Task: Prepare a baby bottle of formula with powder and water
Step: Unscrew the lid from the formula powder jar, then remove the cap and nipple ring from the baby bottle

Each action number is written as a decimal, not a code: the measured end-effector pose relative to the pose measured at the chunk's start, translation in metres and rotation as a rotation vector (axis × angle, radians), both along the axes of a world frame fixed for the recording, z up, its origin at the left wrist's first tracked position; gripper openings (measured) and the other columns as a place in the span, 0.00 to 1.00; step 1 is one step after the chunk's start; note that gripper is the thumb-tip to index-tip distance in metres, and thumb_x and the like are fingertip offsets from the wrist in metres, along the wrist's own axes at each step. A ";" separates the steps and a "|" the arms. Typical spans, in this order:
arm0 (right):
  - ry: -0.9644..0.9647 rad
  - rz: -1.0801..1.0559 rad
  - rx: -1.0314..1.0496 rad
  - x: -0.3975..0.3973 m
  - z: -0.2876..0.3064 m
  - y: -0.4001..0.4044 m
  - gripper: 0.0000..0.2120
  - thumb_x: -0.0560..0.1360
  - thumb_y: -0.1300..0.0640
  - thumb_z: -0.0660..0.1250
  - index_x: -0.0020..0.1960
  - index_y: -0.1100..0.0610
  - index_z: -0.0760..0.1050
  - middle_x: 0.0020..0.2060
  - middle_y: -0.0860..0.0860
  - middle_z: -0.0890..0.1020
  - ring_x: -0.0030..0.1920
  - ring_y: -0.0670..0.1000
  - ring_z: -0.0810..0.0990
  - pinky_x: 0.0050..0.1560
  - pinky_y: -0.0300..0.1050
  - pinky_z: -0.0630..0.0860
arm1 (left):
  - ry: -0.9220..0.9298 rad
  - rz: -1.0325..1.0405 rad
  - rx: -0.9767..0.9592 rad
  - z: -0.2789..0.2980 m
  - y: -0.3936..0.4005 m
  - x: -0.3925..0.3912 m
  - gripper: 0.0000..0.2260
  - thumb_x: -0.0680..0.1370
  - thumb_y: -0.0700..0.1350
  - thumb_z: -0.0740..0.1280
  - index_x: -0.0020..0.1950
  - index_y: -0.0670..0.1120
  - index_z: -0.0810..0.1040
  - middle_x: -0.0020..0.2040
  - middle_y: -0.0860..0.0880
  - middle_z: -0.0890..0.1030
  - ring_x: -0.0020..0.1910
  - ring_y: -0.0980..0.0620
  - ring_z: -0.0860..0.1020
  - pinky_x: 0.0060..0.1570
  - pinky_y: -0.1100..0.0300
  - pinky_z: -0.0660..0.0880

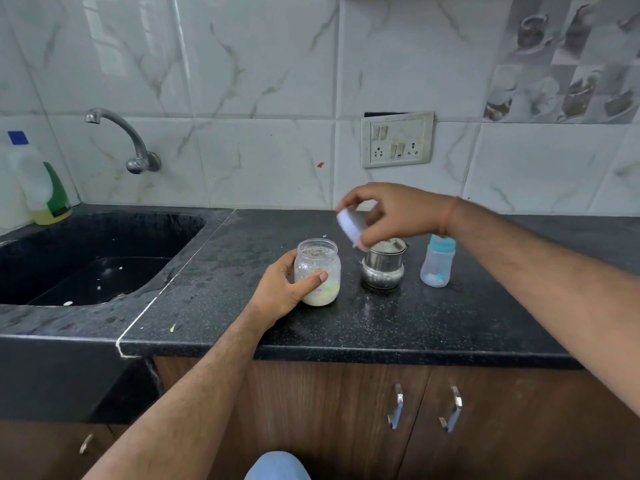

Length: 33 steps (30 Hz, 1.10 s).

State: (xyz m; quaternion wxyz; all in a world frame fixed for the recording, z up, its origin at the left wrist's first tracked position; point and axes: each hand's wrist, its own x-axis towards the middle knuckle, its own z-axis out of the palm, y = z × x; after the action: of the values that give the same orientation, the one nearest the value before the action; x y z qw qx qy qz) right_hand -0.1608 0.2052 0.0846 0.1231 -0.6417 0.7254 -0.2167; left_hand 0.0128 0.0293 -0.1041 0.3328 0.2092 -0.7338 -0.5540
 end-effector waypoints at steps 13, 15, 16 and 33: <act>-0.357 -0.715 -0.425 -0.121 -0.157 0.167 0.22 0.66 0.47 0.84 0.52 0.46 0.76 0.54 0.41 0.88 0.56 0.49 0.87 0.63 0.54 0.81 | 0.000 0.104 -0.028 0.002 -0.004 -0.007 0.25 0.80 0.45 0.78 0.76 0.48 0.75 0.66 0.54 0.83 0.51 0.74 0.82 0.47 0.78 0.76; -0.290 -0.786 -0.369 -0.131 -0.167 0.169 0.22 0.67 0.45 0.84 0.51 0.47 0.75 0.54 0.39 0.85 0.58 0.49 0.85 0.61 0.51 0.79 | -0.002 0.136 -0.032 0.002 -0.004 -0.007 0.27 0.80 0.46 0.78 0.78 0.48 0.74 0.66 0.54 0.82 0.54 0.69 0.81 0.47 0.78 0.75; -0.256 -0.808 -0.331 -0.133 -0.170 0.168 0.21 0.67 0.44 0.84 0.51 0.48 0.76 0.55 0.40 0.84 0.59 0.50 0.83 0.59 0.50 0.77 | 0.001 0.150 -0.031 0.003 -0.003 -0.007 0.28 0.81 0.47 0.77 0.79 0.48 0.73 0.66 0.55 0.82 0.56 0.67 0.80 0.47 0.78 0.75; 0.200 -0.298 -0.485 -0.072 -0.073 0.066 0.23 0.75 0.43 0.75 0.67 0.46 0.75 0.63 0.42 0.80 0.60 0.45 0.81 0.64 0.52 0.80 | 0.165 0.503 -0.568 0.006 0.026 0.011 0.22 0.80 0.48 0.73 0.74 0.49 0.75 0.70 0.52 0.76 0.71 0.51 0.74 0.74 0.54 0.70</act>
State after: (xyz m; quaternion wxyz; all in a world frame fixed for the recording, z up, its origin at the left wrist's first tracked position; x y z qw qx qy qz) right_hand -0.2324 0.2708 0.0116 -0.1387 -0.5568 0.7473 -0.3351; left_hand 0.0238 0.0548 -0.0985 0.5608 0.2369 -0.7547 -0.2446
